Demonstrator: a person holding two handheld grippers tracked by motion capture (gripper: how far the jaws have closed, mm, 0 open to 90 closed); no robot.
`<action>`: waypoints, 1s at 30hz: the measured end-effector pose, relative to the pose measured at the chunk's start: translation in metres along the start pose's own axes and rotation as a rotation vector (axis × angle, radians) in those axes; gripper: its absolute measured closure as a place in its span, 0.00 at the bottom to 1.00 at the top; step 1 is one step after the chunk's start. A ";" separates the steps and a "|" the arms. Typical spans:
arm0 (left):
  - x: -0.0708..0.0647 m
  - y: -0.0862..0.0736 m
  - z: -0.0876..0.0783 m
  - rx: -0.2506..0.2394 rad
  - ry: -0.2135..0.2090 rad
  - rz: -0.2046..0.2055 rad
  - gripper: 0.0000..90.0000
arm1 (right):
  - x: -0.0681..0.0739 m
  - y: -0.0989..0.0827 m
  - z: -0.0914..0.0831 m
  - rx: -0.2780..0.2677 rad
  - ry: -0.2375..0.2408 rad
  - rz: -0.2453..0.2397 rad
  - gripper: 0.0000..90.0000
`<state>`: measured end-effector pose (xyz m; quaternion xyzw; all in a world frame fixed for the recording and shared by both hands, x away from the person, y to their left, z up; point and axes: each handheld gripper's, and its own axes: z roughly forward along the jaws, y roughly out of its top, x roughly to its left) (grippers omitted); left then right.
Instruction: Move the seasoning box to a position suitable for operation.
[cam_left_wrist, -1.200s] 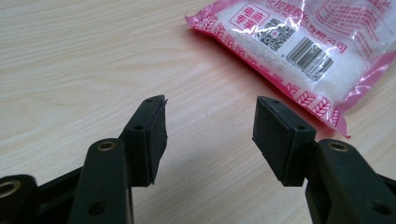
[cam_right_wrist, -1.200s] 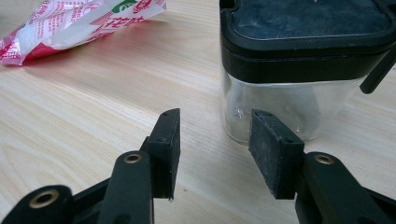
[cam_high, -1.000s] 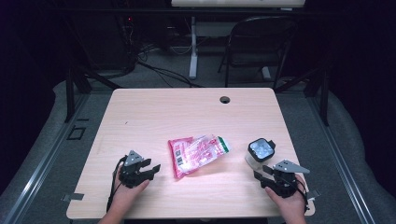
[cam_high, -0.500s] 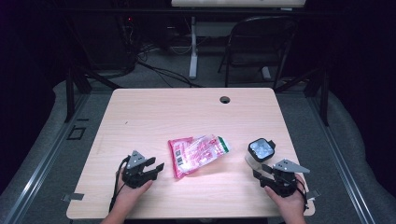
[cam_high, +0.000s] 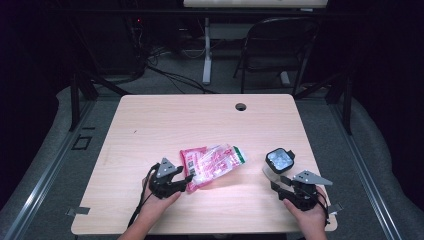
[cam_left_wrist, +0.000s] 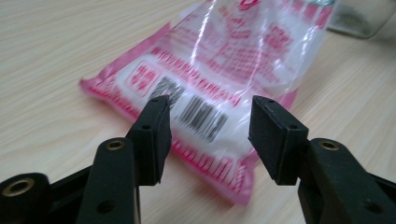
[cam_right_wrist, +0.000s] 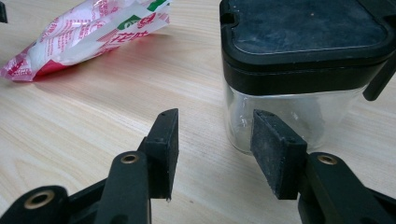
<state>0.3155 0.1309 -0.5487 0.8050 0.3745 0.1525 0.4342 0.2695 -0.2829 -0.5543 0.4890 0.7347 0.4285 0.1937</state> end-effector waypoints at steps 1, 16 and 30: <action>0.000 0.000 0.000 0.000 0.000 0.000 0.53 | 0.000 0.000 0.000 -0.004 0.001 0.005 0.58; -0.043 0.020 0.037 0.025 0.025 0.111 0.50 | -0.005 -0.002 -0.001 -0.009 0.008 0.031 0.57; -0.070 0.025 0.066 0.023 0.053 0.185 0.49 | -0.005 -0.002 -0.001 -0.010 0.011 0.035 0.57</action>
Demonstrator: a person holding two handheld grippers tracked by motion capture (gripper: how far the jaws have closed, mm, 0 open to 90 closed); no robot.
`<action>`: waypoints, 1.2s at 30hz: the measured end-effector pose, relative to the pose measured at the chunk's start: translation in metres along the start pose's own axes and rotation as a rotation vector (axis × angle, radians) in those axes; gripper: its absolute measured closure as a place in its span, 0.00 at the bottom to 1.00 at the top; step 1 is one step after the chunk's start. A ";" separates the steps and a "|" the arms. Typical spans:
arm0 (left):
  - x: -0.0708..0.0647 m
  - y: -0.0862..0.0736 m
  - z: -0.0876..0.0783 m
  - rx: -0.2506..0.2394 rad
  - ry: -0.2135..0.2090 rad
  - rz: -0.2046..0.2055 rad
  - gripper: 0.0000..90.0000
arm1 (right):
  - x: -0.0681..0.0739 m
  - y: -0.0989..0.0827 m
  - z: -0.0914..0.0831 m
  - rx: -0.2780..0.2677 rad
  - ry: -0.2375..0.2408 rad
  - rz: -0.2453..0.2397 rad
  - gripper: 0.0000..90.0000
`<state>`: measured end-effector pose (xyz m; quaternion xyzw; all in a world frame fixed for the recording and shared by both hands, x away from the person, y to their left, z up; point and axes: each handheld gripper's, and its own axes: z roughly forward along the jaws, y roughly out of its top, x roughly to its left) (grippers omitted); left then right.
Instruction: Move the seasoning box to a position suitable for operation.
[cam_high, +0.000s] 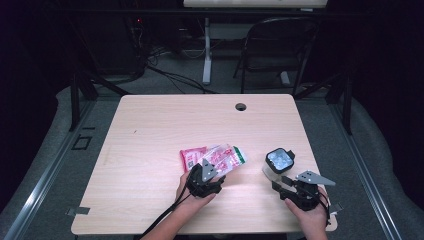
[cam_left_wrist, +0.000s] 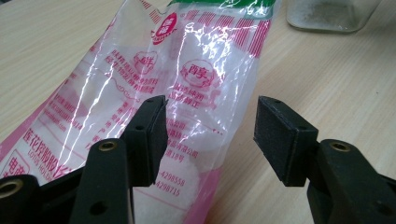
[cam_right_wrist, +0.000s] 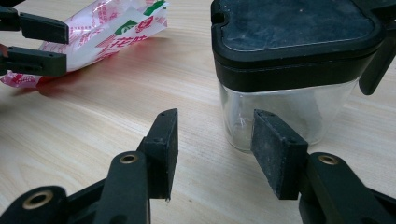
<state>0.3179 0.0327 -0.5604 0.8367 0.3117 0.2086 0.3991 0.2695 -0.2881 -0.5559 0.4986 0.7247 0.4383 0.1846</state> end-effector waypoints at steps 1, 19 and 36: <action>-0.002 0.001 0.002 0.002 0.009 0.008 0.49 | 0.000 0.000 0.000 -0.003 0.002 0.004 0.57; -0.022 0.001 0.014 0.013 0.119 0.172 0.88 | -0.001 0.001 -0.002 -0.011 0.008 0.007 0.57; 0.020 0.002 -0.029 -0.047 0.015 0.018 1.00 | -0.002 0.000 -0.002 -0.017 0.007 0.020 0.57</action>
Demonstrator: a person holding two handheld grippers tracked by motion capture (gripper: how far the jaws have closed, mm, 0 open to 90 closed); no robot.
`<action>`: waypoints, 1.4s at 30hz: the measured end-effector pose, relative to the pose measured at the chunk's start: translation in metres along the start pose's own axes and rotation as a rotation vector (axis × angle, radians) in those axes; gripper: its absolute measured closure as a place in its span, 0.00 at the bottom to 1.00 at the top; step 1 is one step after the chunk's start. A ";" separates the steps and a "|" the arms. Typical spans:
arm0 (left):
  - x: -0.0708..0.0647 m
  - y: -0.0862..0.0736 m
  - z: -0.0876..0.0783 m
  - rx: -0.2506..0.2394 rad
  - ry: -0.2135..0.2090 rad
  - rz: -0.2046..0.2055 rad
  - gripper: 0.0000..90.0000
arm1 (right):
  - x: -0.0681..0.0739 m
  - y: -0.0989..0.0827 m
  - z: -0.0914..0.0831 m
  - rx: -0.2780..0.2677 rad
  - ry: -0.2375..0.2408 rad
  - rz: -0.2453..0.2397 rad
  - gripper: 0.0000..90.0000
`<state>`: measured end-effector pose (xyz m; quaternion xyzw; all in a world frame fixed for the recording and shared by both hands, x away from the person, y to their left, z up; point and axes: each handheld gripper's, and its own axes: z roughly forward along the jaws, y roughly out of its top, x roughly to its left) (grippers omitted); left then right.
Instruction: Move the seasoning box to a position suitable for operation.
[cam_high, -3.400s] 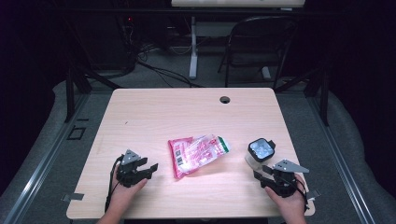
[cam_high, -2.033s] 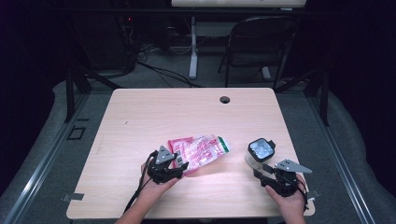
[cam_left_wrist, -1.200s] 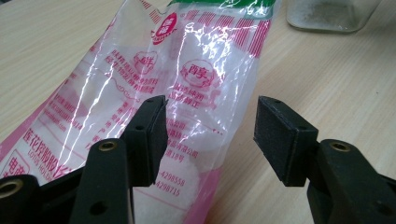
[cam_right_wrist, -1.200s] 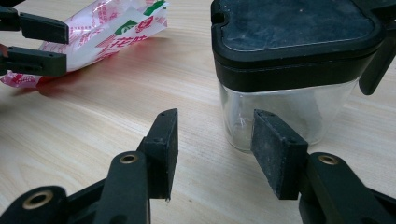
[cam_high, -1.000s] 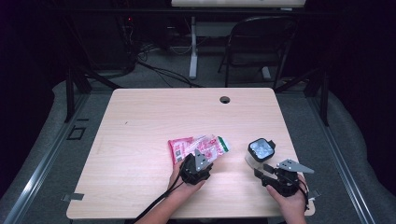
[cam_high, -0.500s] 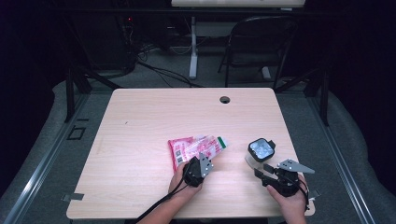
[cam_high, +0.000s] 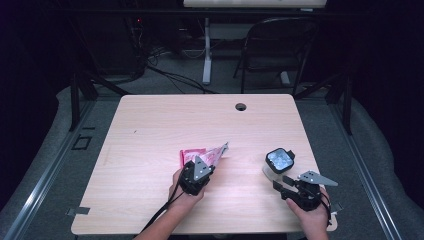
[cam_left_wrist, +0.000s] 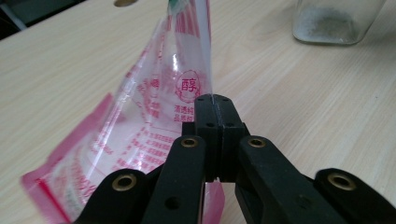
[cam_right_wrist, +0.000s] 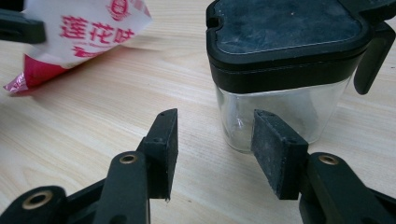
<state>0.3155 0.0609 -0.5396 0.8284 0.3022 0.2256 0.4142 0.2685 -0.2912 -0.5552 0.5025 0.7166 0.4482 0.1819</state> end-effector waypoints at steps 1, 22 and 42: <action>0.004 0.000 -0.005 -0.004 0.004 0.005 1.00 | 0.000 0.000 0.000 -0.002 0.000 0.003 0.57; 0.094 -0.052 -0.086 -0.037 0.145 -0.202 1.00 | 0.003 -0.002 0.000 -0.004 -0.004 0.011 0.57; 0.091 -0.077 -0.104 -0.028 0.050 -0.290 0.66 | -0.029 0.003 -0.025 -0.054 -0.145 0.070 0.70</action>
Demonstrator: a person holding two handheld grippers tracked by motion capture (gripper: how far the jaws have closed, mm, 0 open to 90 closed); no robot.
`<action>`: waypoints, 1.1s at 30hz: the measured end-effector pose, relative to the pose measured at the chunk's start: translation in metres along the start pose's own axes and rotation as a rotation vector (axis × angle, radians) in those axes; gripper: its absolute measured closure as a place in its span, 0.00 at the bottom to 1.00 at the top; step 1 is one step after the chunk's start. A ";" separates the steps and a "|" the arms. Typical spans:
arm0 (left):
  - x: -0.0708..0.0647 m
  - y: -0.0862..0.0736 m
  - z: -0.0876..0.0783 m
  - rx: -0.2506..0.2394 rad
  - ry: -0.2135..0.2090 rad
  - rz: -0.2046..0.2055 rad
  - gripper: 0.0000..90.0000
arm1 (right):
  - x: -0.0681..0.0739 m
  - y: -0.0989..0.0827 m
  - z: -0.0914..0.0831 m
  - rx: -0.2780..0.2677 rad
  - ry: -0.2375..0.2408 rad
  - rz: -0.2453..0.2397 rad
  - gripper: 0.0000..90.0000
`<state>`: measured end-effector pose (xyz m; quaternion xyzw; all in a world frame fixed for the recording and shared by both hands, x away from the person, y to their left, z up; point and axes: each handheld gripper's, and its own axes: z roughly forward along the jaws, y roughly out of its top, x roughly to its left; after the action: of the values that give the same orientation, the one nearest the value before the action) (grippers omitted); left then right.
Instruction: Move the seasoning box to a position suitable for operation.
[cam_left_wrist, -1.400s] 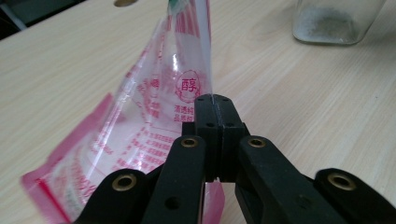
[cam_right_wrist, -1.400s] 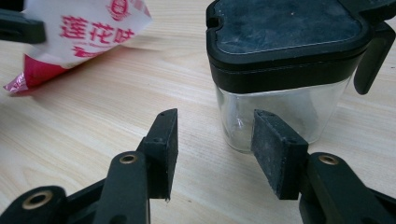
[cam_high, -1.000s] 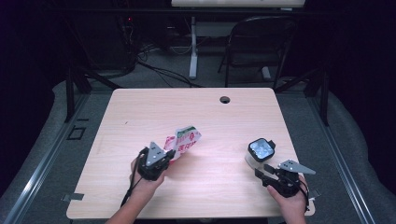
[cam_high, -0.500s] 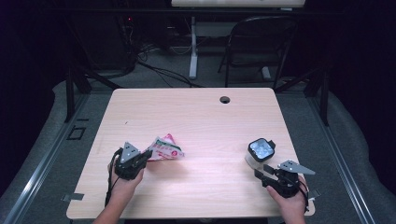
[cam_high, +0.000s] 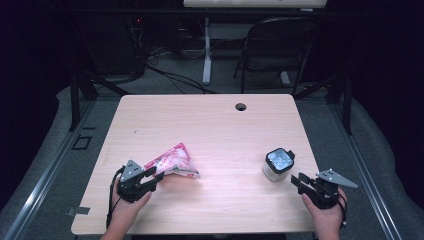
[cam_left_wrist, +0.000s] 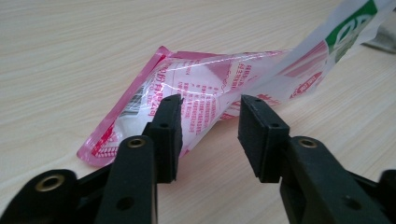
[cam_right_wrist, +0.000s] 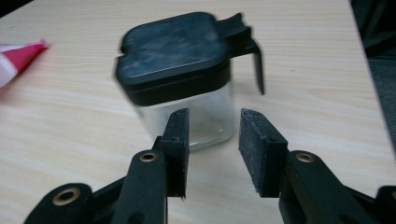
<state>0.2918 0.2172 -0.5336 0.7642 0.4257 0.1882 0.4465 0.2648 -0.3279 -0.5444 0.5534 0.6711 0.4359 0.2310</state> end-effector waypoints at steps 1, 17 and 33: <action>0.000 -0.001 -0.003 -0.006 0.004 -0.004 0.63 | -0.003 0.001 0.003 -0.002 -0.013 -0.006 0.70; 0.018 -0.024 -0.027 0.002 0.130 -0.051 0.58 | -0.030 0.018 0.052 0.084 -0.057 -0.042 0.71; 0.020 -0.041 -0.042 0.035 0.197 -0.053 0.58 | -0.021 0.027 0.090 0.139 -0.019 -0.037 0.78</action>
<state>0.2553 0.2650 -0.5475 0.7383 0.4908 0.2432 0.3936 0.3568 -0.3182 -0.5716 0.5599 0.7075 0.3786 0.2063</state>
